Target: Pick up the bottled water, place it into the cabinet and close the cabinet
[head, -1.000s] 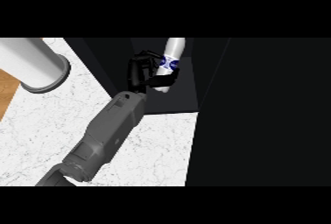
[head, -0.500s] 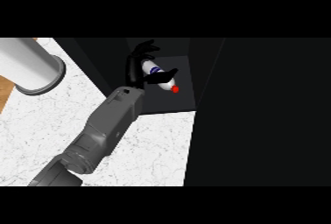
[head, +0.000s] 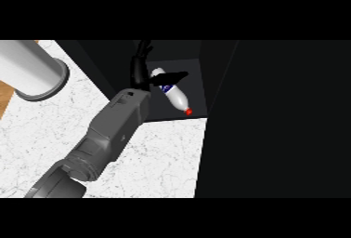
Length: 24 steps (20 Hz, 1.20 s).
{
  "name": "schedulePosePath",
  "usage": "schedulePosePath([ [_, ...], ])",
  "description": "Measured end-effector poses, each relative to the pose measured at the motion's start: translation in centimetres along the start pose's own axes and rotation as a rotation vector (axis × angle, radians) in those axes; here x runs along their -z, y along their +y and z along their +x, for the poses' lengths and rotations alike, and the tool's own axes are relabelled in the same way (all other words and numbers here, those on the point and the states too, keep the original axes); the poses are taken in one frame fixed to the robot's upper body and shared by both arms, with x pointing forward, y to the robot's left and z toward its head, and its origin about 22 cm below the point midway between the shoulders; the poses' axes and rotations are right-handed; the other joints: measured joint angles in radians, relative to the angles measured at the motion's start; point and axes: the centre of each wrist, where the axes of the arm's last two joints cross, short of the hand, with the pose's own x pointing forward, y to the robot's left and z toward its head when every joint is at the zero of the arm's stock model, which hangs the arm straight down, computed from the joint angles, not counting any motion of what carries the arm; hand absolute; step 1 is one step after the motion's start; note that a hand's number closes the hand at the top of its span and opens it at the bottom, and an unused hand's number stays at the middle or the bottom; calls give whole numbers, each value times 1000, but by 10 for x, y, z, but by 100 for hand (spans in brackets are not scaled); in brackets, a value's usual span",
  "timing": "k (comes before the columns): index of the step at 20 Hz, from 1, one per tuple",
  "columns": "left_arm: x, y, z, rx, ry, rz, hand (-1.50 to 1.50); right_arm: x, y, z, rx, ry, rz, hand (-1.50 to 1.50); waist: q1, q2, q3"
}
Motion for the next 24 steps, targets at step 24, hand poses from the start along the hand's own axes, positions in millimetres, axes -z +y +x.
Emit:
schedulePosePath([
  [24,-5,-20,27,-389,-105,-308,-150,-2,-6,0,-27,19,-16,-150,40,-23,1],
])
